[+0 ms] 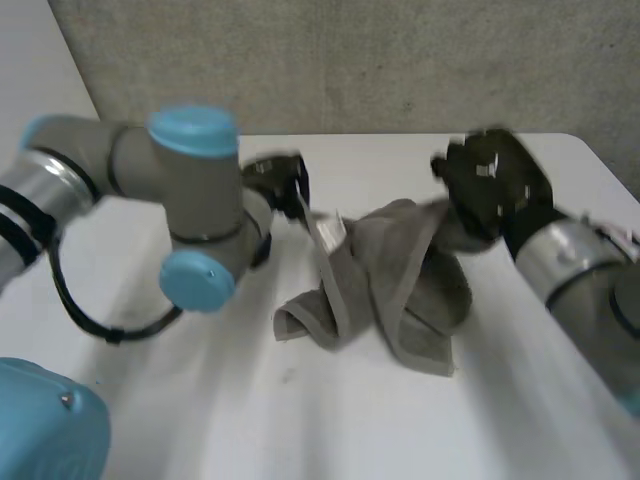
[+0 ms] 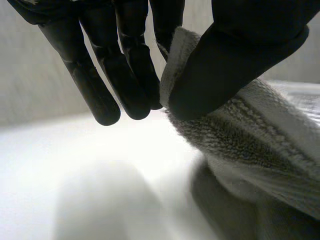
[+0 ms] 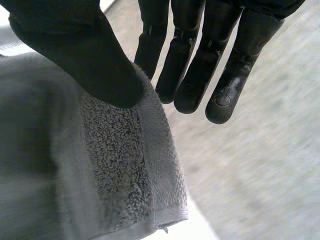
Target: Fold the towel.
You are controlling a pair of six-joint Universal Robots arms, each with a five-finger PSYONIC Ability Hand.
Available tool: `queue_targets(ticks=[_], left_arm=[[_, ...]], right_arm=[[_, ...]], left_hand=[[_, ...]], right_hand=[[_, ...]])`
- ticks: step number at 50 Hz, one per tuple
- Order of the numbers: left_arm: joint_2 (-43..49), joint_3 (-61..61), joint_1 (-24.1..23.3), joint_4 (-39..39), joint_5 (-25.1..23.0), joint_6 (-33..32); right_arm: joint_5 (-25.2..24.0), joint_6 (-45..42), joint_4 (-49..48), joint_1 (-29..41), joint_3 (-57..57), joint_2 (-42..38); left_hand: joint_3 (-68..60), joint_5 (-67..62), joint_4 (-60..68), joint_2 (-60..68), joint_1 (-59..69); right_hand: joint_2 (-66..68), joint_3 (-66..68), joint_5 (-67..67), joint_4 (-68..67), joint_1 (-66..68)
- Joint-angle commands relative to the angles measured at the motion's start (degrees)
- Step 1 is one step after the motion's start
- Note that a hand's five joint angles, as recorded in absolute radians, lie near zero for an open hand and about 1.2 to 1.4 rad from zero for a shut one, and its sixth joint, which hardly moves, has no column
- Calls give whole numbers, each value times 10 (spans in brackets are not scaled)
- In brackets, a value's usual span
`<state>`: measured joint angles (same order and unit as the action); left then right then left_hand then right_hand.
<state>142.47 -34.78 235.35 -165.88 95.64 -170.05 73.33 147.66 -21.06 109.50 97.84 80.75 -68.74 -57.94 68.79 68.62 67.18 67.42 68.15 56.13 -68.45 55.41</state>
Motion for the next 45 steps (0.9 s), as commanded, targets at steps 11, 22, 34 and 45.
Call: queue_targets(ticks=[11, 22, 34, 45], left_arm=[[-142, 132, 81, -16, -12, -113], [-278, -304, 138, -6, -29, -114], [-425, -559, 165, -13, -87, -183], [-512, -561, 155, -41, -87, -267]], right_arm=[[-8, 17, -108, 4, -182, -59], [-231, -47, 106, -73, 47, -3], [-245, -289, 344, -142, 86, -12], [-232, 96, 276, -144, 28, 20]], left_hand=[[-113, -121, 112, 114, 128], [-113, -121, 112, 114, 128], [256, 248, -256, -254, -240], [461, 453, -461, -460, -445]], right_hand=[[126, 118, 139, -116, 246], [126, 118, 139, -116, 246], [-501, -508, -488, 511, -381], [-483, -490, -470, 493, -363]])
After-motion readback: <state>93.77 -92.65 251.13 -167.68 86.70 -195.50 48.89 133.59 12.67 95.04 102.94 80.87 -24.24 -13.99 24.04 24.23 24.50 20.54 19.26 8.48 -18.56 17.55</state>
